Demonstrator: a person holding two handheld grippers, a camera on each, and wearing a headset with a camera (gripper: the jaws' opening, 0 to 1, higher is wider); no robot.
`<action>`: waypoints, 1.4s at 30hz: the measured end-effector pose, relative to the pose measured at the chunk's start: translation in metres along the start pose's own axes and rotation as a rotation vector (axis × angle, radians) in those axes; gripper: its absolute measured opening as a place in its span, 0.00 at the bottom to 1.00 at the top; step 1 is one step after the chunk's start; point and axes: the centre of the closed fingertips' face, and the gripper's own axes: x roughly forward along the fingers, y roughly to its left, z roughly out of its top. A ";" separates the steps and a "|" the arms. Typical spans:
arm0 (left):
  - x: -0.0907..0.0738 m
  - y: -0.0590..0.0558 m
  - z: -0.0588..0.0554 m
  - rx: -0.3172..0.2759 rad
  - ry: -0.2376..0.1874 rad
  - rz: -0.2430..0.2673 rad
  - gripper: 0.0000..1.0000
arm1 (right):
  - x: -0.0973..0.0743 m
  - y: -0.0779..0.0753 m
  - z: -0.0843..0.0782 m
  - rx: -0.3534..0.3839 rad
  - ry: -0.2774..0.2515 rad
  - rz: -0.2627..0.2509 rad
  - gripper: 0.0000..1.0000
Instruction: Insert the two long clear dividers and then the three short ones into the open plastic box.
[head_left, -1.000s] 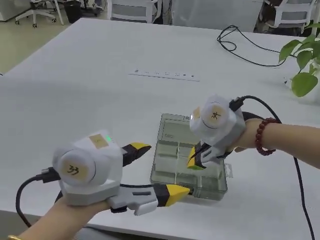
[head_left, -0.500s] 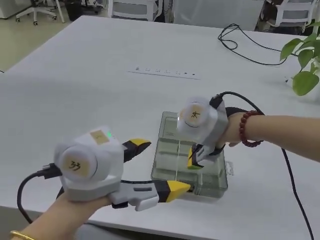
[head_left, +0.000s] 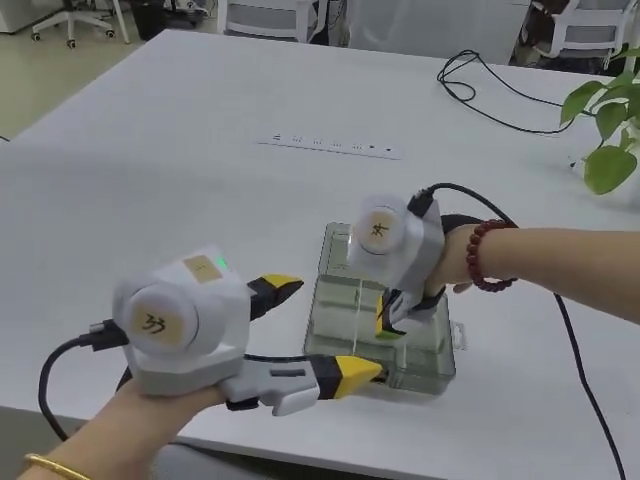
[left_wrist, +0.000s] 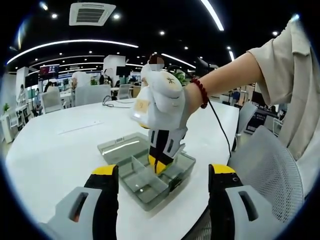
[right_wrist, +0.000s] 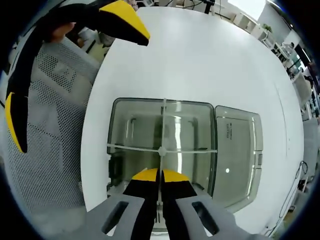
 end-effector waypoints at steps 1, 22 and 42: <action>0.000 0.000 0.000 0.000 -0.001 0.001 0.74 | 0.000 0.000 0.000 0.000 -0.001 -0.004 0.02; 0.001 0.004 0.000 -0.002 0.020 0.017 0.80 | -0.021 0.002 0.019 0.085 -0.167 -0.034 0.21; 0.000 0.002 0.003 0.001 0.035 0.025 0.87 | -0.058 0.009 -0.008 0.147 -0.258 -0.059 0.39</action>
